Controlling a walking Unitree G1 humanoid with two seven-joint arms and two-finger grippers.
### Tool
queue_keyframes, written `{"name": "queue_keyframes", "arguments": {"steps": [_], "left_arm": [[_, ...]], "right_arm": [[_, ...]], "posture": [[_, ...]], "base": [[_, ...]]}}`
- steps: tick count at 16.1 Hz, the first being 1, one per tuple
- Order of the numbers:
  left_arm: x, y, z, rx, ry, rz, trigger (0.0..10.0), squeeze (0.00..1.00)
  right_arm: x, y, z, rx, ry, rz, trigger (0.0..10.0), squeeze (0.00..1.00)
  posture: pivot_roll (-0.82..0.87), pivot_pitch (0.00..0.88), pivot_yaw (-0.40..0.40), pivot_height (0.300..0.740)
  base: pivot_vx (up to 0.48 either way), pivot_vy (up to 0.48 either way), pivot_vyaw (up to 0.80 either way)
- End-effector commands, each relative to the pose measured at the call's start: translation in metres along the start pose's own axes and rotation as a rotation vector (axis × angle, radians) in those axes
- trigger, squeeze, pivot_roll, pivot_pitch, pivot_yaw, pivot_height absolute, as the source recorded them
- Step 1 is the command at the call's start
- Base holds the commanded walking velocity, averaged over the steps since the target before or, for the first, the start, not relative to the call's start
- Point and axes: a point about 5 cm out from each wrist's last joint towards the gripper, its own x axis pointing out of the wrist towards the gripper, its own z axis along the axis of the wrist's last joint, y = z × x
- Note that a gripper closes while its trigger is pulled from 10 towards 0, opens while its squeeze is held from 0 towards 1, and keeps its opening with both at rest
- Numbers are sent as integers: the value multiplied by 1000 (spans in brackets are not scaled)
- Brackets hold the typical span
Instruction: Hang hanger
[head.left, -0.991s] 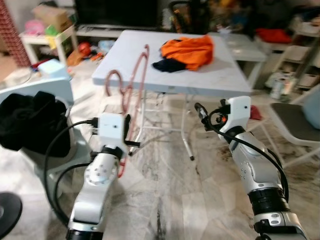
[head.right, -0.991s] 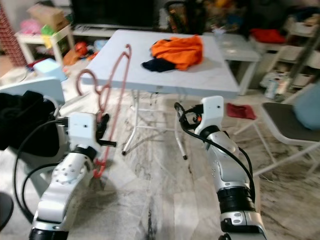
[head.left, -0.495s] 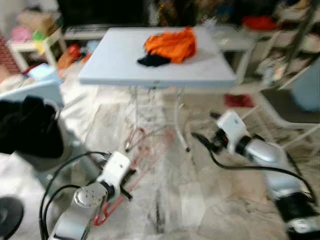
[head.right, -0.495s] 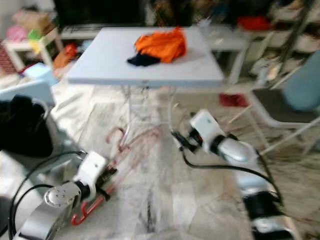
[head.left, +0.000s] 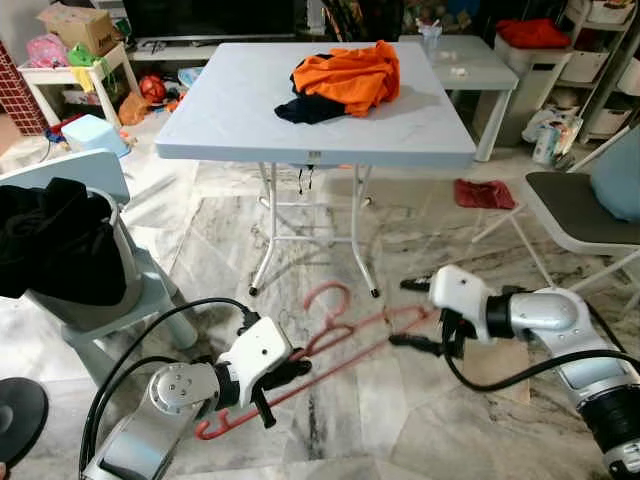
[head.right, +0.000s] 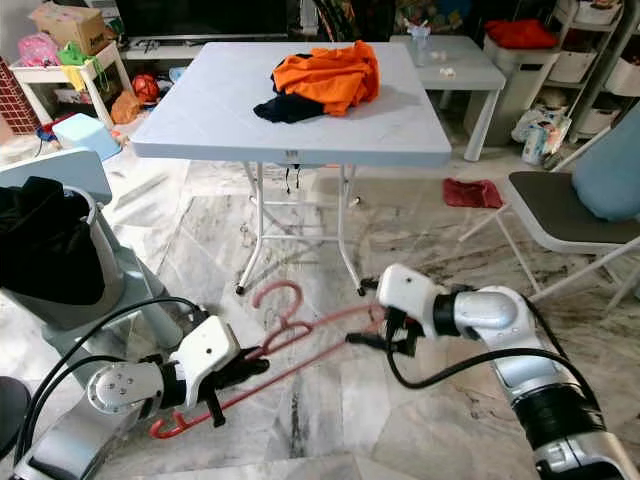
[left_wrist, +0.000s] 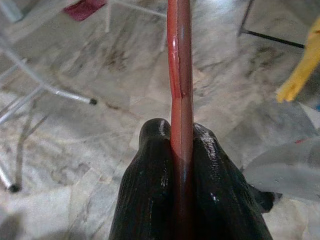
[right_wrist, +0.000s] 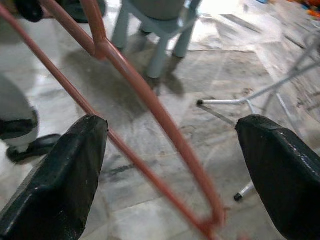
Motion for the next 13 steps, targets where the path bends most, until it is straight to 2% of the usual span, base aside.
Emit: {"name": "queue_keyframes", "arguments": {"steps": [1,3,4,5,7,11,12,13], "left_arm": [[1,0,10,47,-32,-26,10000,0],[4,-2,12,69,-41,-68,10000,0],[7,-4,13,84,-45,-91,10000,0],[9,-5,15,91,-54,-107,10000,0],[12,-10,16,114,-59,-147,10000,0],[14,-14,16,140,-56,-194,10000,0],[14,-13,14,173,-41,-194,10000,0],[14,-12,13,179,-41,-194,10000,0]], "right_arm": [[1,-2,10,-58,-2,51,10000,0],[5,3,13,-56,-9,125,10000,0],[6,5,14,-63,3,179,3020,0],[6,6,14,-79,24,221,0,0],[2,4,16,-122,86,316,0,0],[-3,-9,22,-196,168,369,0,0],[-9,-13,17,-216,259,420,0,0],[-12,-14,14,-223,301,438,0,0]], "posture": [[-39,0,-14,740],[-45,0,-8,740],[-51,0,-5,740],[-51,0,-5,740],[-64,0,-2,740],[-71,0,5,740],[-74,0,9,740],[-73,0,9,740]], "base": [[0,0,0],[0,0,0],[0,0,0],[0,0,0],[0,0,0],[0,0,0],[0,0,0],[0,0,0]]}}
